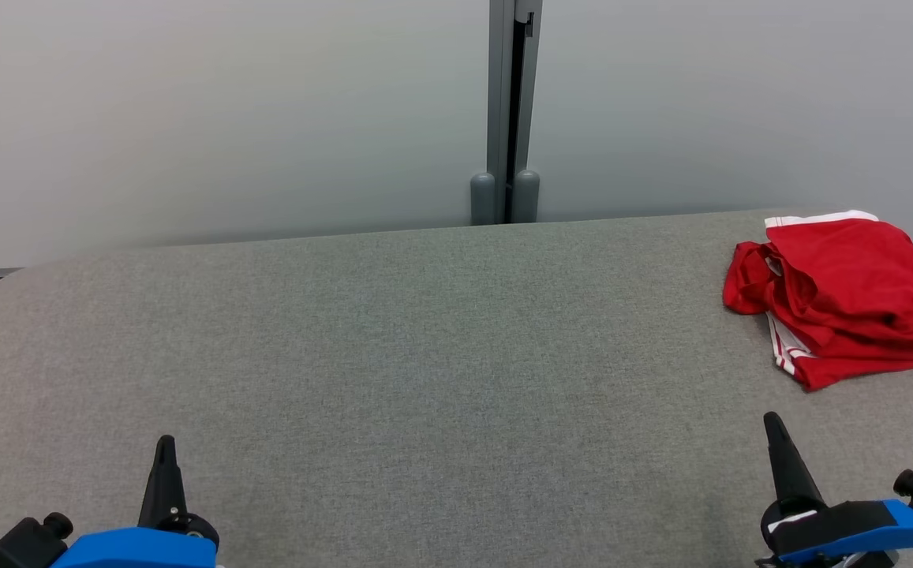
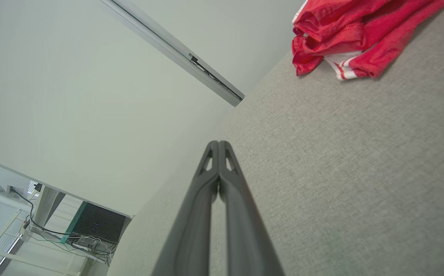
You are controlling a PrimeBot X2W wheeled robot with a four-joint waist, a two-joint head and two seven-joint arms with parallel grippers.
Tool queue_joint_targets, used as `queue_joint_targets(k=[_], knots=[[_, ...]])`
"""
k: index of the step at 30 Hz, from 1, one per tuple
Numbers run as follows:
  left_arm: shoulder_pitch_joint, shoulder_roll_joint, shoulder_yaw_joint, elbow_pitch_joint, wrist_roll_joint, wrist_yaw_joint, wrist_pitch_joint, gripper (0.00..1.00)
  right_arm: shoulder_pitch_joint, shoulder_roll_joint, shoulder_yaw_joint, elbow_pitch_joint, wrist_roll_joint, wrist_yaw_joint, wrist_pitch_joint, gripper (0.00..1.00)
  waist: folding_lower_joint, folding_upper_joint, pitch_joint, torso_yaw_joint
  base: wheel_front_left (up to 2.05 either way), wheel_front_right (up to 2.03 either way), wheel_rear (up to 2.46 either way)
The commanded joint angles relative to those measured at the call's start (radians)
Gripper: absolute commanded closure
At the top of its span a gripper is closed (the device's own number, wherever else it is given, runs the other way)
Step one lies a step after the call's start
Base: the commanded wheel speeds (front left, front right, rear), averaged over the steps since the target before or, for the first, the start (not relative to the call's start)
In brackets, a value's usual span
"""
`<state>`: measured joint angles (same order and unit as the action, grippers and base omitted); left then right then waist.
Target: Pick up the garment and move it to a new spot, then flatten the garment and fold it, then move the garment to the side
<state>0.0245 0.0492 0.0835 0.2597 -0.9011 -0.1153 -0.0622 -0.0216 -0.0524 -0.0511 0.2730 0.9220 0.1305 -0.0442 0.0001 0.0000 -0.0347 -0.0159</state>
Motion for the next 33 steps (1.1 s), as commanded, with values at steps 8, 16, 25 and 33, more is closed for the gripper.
queue_joint_targets(k=[8,16,25,33], knots=[[-0.048,0.002,0.010,-0.015,-0.118,-0.009,0.031,1.00,-0.039,0.000,-0.014,-0.017,0.116,0.000,0.027,1.00,-0.0001,0.0000,0.004,0.002,0.00,0.00,0.00],[-0.062,0.002,0.014,-0.015,-0.207,-0.011,0.053,1.00,-0.048,0.000,-0.022,-0.020,0.203,0.000,0.047,1.00,-0.0001,0.0000,0.008,0.003,0.00,0.00,0.00],[-0.077,0.002,0.017,-0.016,-0.300,-0.011,0.077,1.00,-0.057,0.001,-0.030,-0.022,0.294,0.000,0.069,1.00,-0.0001,0.0000,0.013,0.005,0.00,0.00,0.00],[-0.088,0.002,0.020,-0.016,-0.377,-0.012,0.096,1.00,-0.063,0.001,-0.037,-0.024,0.368,0.000,0.086,1.00,-0.0001,0.0000,0.017,0.007,0.00,0.00,0.00]])
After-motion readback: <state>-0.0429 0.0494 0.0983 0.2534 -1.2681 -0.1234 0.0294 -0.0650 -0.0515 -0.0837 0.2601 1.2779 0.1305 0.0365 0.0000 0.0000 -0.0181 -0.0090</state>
